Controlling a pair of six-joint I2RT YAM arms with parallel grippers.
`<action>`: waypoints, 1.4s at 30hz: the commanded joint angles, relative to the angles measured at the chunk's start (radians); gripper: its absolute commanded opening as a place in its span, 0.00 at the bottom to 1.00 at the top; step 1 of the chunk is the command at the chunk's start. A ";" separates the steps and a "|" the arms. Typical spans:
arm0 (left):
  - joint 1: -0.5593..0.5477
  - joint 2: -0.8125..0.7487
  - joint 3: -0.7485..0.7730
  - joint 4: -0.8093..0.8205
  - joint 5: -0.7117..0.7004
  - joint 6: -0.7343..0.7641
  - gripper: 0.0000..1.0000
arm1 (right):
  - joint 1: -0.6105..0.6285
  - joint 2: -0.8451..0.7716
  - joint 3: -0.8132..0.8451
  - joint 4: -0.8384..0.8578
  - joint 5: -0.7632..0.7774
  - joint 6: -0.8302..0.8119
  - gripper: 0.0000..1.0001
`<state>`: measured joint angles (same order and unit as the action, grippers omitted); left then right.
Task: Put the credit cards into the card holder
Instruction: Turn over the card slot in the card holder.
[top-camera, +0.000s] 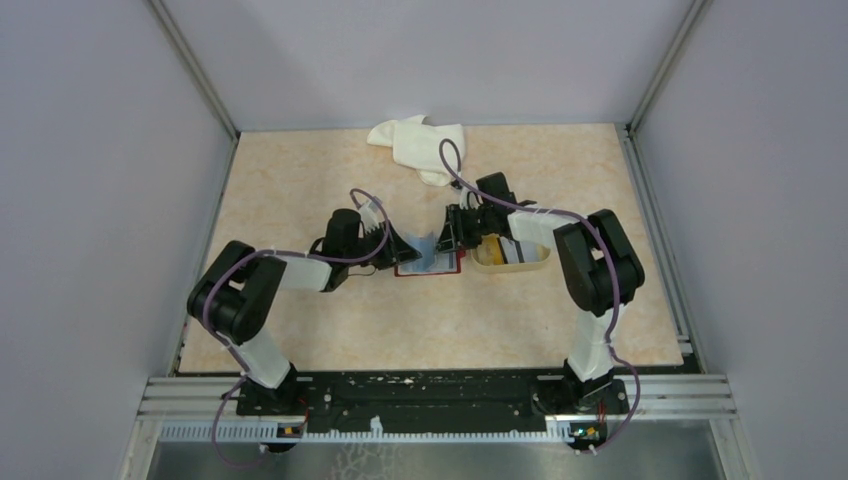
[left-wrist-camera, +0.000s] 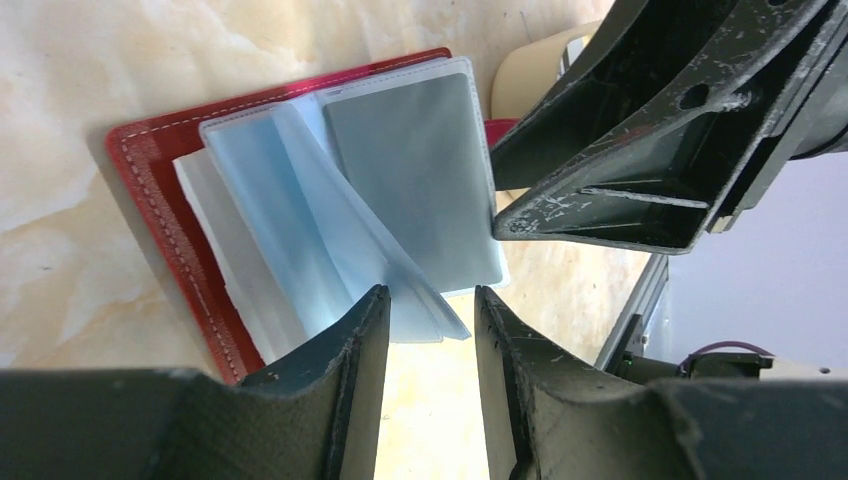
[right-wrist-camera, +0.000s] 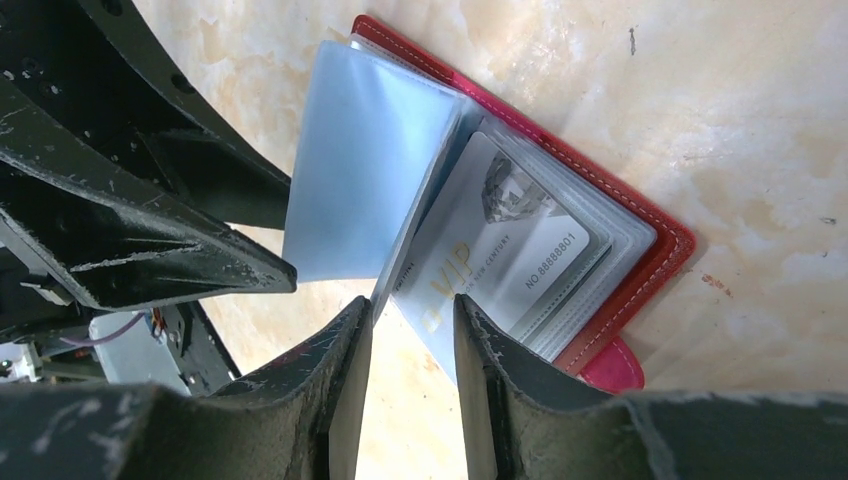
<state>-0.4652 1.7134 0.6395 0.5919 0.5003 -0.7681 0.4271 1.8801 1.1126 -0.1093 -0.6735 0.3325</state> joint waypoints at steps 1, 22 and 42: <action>-0.007 -0.031 0.000 -0.053 -0.037 0.053 0.43 | -0.011 -0.038 0.005 0.020 -0.015 -0.017 0.37; -0.006 -0.042 -0.020 -0.078 -0.056 0.069 0.10 | -0.016 -0.144 0.010 -0.010 0.043 -0.175 0.41; -0.080 -0.206 -0.249 0.034 -0.155 -0.029 0.21 | 0.030 -0.303 -0.099 -0.143 -0.428 -0.837 0.39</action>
<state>-0.5381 1.5593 0.4450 0.5678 0.3882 -0.7731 0.4210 1.6028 1.0775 -0.2497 -0.9798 -0.3000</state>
